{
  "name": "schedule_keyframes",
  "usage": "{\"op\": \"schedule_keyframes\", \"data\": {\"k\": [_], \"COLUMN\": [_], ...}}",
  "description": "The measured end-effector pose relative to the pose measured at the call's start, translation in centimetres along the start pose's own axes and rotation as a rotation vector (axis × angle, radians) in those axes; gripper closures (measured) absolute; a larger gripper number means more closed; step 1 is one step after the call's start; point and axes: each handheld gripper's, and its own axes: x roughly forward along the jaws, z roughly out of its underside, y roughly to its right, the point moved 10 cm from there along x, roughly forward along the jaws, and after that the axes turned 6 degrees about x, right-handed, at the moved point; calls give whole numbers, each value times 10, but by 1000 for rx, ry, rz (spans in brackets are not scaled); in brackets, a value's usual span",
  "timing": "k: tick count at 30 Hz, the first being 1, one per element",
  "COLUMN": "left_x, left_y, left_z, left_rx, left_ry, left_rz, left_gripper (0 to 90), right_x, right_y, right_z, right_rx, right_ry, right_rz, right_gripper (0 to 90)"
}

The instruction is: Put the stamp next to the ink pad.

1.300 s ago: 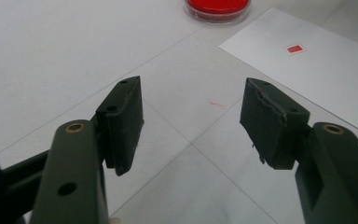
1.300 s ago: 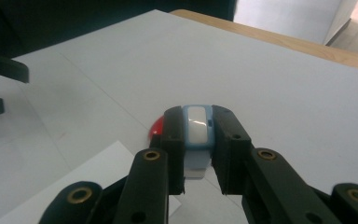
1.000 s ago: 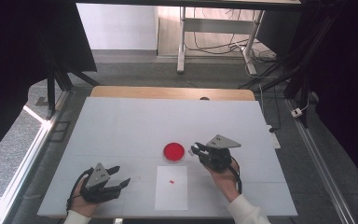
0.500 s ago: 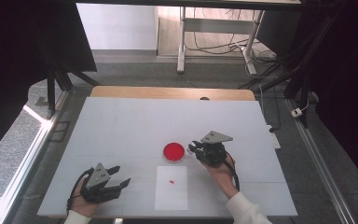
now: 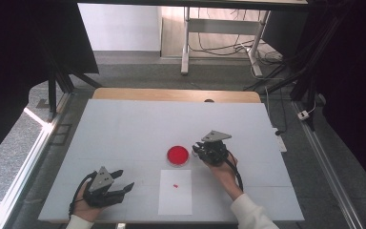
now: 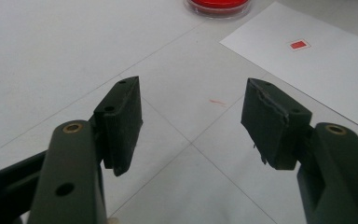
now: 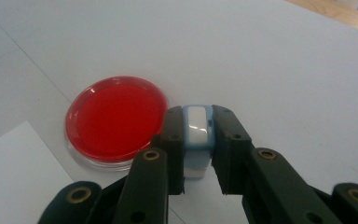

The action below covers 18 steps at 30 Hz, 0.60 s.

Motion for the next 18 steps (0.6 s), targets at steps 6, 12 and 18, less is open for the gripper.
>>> {"op": "schedule_keyframes", "data": {"k": [6, 12, 18], "left_x": [-1, -1, 0], "left_y": [0, 1, 1], "left_z": [0, -1, -1], "left_rx": [-2, 5, 6], "left_ry": [1, 0, 2], "left_rz": [-2, -1, 4], "left_gripper": [382, 380, 380], "right_x": [3, 4, -7], "right_y": [2, 1, 3], "right_z": [2, 2, -6], "right_rx": [9, 12, 62], "right_ry": [-9, -1, 69], "right_rz": [-1, -7, -28], "right_gripper": [743, 652, 490]}}
